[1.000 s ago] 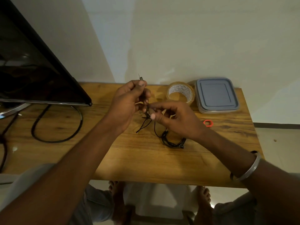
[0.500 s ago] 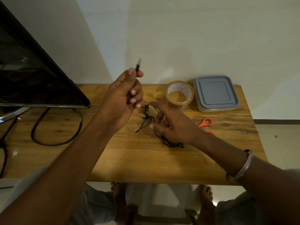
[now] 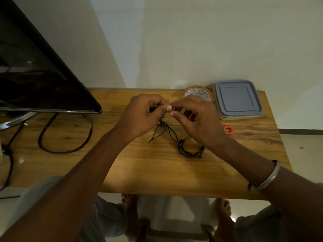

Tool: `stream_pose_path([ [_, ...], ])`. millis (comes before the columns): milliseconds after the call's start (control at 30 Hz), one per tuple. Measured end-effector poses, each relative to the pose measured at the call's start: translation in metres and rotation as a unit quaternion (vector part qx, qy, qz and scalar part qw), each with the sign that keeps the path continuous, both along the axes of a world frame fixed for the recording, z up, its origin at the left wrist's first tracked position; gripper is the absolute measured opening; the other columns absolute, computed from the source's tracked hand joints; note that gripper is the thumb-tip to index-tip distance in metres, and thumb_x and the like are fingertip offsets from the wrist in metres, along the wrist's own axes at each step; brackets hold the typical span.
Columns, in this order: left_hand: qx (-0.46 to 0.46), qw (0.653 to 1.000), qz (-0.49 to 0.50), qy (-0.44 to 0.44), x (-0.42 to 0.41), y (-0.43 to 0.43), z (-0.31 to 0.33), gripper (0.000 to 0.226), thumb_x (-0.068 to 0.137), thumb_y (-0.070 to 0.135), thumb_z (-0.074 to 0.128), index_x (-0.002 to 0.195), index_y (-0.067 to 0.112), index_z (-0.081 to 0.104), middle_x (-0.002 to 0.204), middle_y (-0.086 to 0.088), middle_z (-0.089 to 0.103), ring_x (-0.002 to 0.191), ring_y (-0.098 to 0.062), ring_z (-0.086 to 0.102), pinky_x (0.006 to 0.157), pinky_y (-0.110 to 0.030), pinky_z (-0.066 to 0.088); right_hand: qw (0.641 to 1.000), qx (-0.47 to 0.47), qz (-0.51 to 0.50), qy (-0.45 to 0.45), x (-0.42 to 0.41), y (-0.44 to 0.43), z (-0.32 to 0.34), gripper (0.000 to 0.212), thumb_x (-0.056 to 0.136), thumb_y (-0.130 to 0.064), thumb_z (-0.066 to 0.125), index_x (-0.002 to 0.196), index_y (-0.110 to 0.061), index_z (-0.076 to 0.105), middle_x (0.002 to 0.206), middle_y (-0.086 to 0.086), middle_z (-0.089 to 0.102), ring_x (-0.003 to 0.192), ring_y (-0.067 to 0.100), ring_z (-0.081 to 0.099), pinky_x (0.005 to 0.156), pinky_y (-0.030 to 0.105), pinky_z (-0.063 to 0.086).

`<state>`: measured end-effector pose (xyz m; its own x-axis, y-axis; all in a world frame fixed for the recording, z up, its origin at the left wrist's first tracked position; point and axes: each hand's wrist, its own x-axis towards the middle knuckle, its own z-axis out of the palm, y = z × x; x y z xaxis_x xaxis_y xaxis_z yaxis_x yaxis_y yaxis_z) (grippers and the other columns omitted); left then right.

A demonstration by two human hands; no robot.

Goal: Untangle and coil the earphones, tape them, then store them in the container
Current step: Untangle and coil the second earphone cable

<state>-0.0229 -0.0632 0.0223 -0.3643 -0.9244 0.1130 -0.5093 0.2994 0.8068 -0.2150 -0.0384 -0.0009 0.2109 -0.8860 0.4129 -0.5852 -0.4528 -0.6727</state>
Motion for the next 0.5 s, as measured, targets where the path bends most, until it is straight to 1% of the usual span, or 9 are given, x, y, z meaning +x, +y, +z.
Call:
stream_pose_path([
  [67,0.002,1.000,0.003,0.017,0.001,-0.001,0.001,0.012,0.093,0.025,0.067,0.088,0.018,0.076,0.076,0.003,0.073,0.069,-0.019,0.068,0.063,-0.039,0.053,1.000,-0.018,-0.014,0.012,-0.002,-0.001,0.003,0.016,0.094,-0.023,0.070,0.107,-0.016,0.076,0.091,-0.007,0.063,0.066,0.006,0.058,0.059,0.021,0.048],
  [133,-0.012,0.999,0.019,0.044,0.002,-0.002,0.004,0.014,0.093,0.026,0.067,0.089,0.016,0.076,0.072,-0.005,0.071,0.064,-0.025,0.064,0.060,-0.040,0.050,0.998,-0.033,-0.047,0.003,-0.004,0.000,0.007,0.014,0.095,-0.022,0.067,0.104,-0.014,0.075,0.093,-0.006,0.063,0.068,0.009,0.060,0.057,0.026,0.050],
  [167,-0.022,0.998,0.028,0.053,0.003,-0.003,0.006,0.014,0.093,0.025,0.068,0.088,0.014,0.075,0.068,-0.009,0.068,0.059,-0.024,0.059,0.056,-0.037,0.046,0.997,-0.039,-0.064,-0.006,-0.005,0.001,0.009,0.012,0.095,-0.021,0.066,0.102,-0.014,0.073,0.094,-0.004,0.064,0.069,0.009,0.060,0.057,0.026,0.049],
  [200,-0.031,0.997,0.038,0.058,0.004,-0.003,0.008,0.014,0.093,0.024,0.068,0.088,0.013,0.075,0.064,-0.011,0.065,0.053,-0.017,0.053,0.051,-0.030,0.041,0.996,-0.043,-0.077,-0.016,-0.005,0.001,0.010,0.011,0.095,-0.020,0.065,0.101,-0.013,0.072,0.095,-0.003,0.064,0.070,0.009,0.060,0.058,0.026,0.049],
  [267,-0.044,0.996,0.055,0.063,0.007,-0.004,0.011,0.012,0.094,0.021,0.067,0.088,0.013,0.074,0.054,-0.001,0.058,0.046,-0.004,0.044,0.047,-0.019,0.034,0.994,-0.041,-0.099,-0.036,-0.004,0.004,0.009,0.009,0.096,-0.019,0.063,0.099,-0.012,0.068,0.096,-0.002,0.064,0.072,0.010,0.060,0.058,0.026,0.047],
  [300,-0.051,0.995,0.061,0.065,0.008,-0.004,0.012,0.012,0.094,0.020,0.067,0.088,0.013,0.074,0.051,0.008,0.054,0.043,-0.004,0.043,0.046,-0.016,0.033,0.992,-0.035,-0.113,-0.047,-0.004,0.005,0.009,0.008,0.096,-0.018,0.063,0.099,-0.012,0.067,0.095,-0.002,0.063,0.074,0.011,0.060,0.058,0.025,0.046],
  [367,-0.063,0.993,0.073,0.067,0.010,-0.005,0.013,0.011,0.094,0.022,0.067,0.087,0.015,0.073,0.048,0.010,0.051,0.041,-0.005,0.041,0.042,-0.021,0.033,0.986,-0.017,-0.143,-0.085,-0.003,0.007,0.008,0.006,0.097,-0.017,0.061,0.099,-0.013,0.064,0.095,-0.002,0.062,0.076,0.010,0.059,0.058,0.020,0.044],
  [433,-0.081,0.990,0.090,0.069,0.014,-0.007,0.013,0.011,0.093,0.023,0.068,0.086,0.016,0.073,0.051,0.009,0.054,0.042,-0.006,0.041,0.043,-0.024,0.033,0.976,-0.001,-0.173,-0.136,-0.003,0.010,0.008,0.005,0.098,-0.016,0.058,0.100,-0.015,0.063,0.094,-0.003,0.063,0.073,0.007,0.058,0.057,0.013,0.040],
  [500,-0.095,0.986,0.114,0.076,0.019,-0.010,0.014,0.012,0.092,0.024,0.068,0.087,0.015,0.074,0.055,-0.003,0.059,0.044,-0.006,0.040,0.045,-0.021,0.031,0.963,0.021,-0.200,-0.181,-0.003,0.010,0.007,0.009,0.100,-0.016,0.055,0.103,-0.014,0.063,0.095,-0.001,0.065,0.068,0.004,0.055,0.056,0.010,0.037],
])
